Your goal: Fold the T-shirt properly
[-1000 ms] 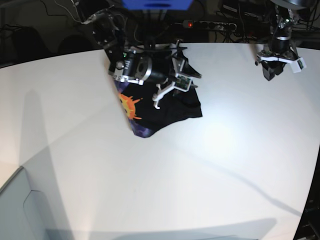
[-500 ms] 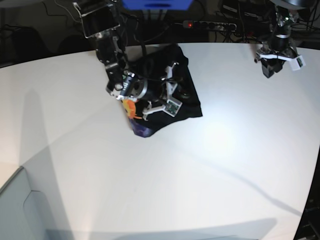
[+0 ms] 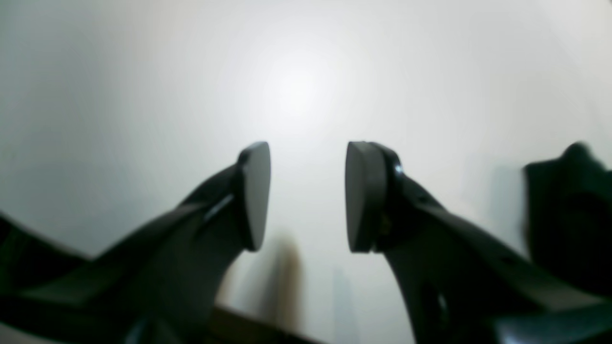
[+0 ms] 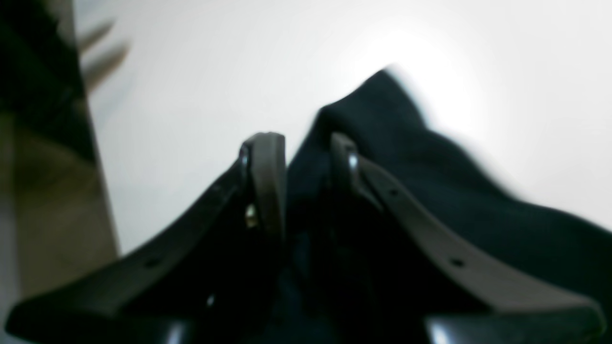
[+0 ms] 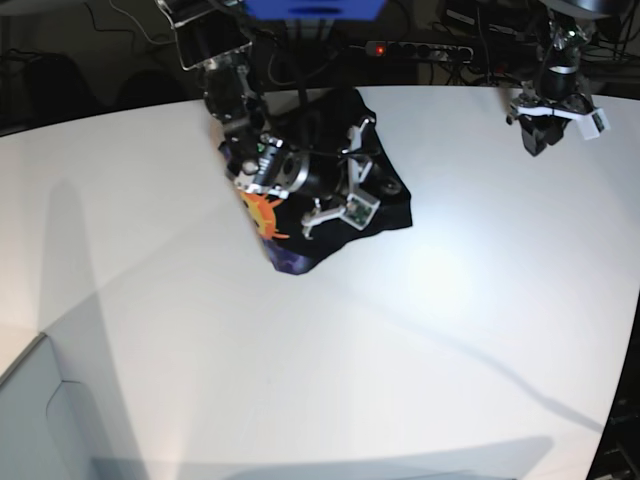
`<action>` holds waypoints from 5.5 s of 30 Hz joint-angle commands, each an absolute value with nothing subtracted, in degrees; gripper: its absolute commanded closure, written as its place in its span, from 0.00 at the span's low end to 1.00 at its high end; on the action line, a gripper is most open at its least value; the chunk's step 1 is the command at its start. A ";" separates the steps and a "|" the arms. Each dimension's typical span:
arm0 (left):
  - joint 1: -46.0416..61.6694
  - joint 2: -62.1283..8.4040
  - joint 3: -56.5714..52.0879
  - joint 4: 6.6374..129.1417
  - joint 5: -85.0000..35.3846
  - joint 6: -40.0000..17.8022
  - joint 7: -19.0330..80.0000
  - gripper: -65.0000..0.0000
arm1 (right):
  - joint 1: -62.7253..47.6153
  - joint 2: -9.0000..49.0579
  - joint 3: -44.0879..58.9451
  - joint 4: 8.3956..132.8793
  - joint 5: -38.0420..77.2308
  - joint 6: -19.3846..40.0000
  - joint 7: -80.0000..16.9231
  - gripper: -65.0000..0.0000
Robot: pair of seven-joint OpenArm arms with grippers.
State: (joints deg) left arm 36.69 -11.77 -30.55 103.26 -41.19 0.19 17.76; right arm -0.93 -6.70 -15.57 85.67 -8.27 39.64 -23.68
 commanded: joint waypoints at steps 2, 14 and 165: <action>37.14 -12.35 -30.55 105.19 -41.54 -0.04 16.57 0.61 | -2.15 -5.93 -13.32 91.65 -6.99 40.00 -22.11 0.79; 37.14 -10.42 -30.55 105.63 -41.54 -0.04 16.57 0.61 | -1.36 -1.98 0.84 94.46 -6.90 40.00 -22.02 0.99; -22.37 -20.00 35.12 71.34 -29.85 -13.85 41.54 1.00 | -34.68 -0.84 44.26 111.43 0.22 40.00 -7.52 1.00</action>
